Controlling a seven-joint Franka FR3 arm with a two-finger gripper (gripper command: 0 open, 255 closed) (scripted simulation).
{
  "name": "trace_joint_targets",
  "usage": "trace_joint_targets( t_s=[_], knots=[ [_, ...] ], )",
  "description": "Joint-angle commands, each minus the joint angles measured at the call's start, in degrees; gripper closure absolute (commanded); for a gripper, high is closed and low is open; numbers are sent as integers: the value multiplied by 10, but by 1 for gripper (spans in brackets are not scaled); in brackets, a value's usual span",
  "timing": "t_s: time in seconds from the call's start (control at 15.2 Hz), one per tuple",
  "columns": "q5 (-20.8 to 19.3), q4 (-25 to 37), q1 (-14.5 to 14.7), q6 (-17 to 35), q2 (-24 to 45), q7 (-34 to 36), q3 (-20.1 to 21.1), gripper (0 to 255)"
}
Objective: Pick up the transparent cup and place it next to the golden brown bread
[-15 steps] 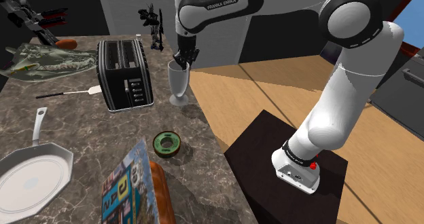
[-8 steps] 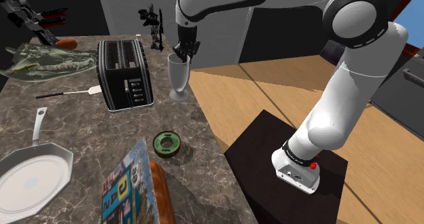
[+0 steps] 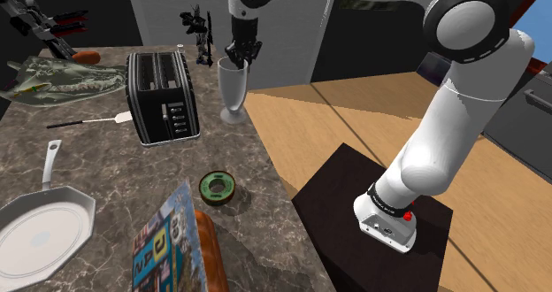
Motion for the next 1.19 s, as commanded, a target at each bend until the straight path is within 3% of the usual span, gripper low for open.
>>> trace_joint_targets(
  t_s=[0.0,1.12],
  knots=[
    [0,17,0,-17,0,-1,0,255],
    [-2,172,2,-154,17,1,1,255]
  ],
)
